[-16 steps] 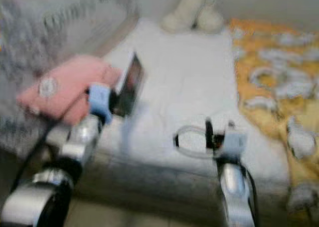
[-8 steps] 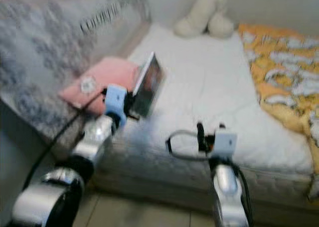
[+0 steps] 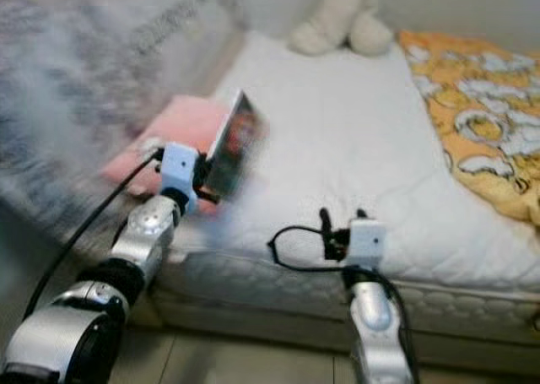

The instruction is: Clean up the room

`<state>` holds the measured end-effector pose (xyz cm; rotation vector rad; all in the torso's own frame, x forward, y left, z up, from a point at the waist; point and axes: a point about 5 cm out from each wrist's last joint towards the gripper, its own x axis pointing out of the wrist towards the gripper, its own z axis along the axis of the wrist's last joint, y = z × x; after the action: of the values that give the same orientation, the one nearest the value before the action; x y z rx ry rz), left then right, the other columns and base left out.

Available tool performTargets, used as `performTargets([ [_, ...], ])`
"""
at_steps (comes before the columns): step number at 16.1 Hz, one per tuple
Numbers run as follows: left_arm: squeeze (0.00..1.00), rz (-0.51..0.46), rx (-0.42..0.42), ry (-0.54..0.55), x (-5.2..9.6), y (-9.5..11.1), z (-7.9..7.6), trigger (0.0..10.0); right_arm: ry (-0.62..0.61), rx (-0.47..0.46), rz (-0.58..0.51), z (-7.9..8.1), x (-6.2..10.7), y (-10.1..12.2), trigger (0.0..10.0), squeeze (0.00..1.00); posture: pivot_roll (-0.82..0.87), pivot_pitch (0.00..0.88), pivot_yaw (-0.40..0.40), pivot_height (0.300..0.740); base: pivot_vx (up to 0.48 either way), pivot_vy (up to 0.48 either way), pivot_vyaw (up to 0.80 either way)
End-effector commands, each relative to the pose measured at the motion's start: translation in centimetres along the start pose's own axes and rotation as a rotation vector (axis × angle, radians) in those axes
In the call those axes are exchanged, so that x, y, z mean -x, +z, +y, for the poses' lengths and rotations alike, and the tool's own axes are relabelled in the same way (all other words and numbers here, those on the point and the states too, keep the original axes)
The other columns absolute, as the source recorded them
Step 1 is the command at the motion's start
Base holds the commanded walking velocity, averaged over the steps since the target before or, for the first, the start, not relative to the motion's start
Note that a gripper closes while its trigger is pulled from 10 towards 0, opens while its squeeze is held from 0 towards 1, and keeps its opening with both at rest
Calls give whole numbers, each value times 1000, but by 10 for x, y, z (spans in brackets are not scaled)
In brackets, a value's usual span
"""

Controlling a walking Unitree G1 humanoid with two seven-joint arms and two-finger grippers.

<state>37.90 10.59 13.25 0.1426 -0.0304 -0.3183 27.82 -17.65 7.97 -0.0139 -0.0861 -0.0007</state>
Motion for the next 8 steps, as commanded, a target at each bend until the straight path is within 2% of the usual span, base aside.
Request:
performTargets([
  [1,0,-75,-9,-54,-8,18,-17,10000,-28,14,0,-9,2,1,10000,0,40,0,39,740,480,0,0],
  [4,0,-85,-8,-77,-9,20,-24,10000,-28,19,1,-10,5,0,10000,0,34,0,39,740,480,0,0],
  [6,0,-100,-1,-117,-12,24,-35,10000,-29,22,5,-11,7,-1,10000,0,30,0,43,740,480,0,0],
  [7,0,-104,7,-150,-14,27,-48,10000,-29,26,9,-12,8,-2,10000,0,33,0,43,740,480,0,0],
  [8,0,-118,4,-203,-16,33,-67,10000,-19,62,18,-12,10,-3,10000,0,28,0,42,740,480,0,0],
])
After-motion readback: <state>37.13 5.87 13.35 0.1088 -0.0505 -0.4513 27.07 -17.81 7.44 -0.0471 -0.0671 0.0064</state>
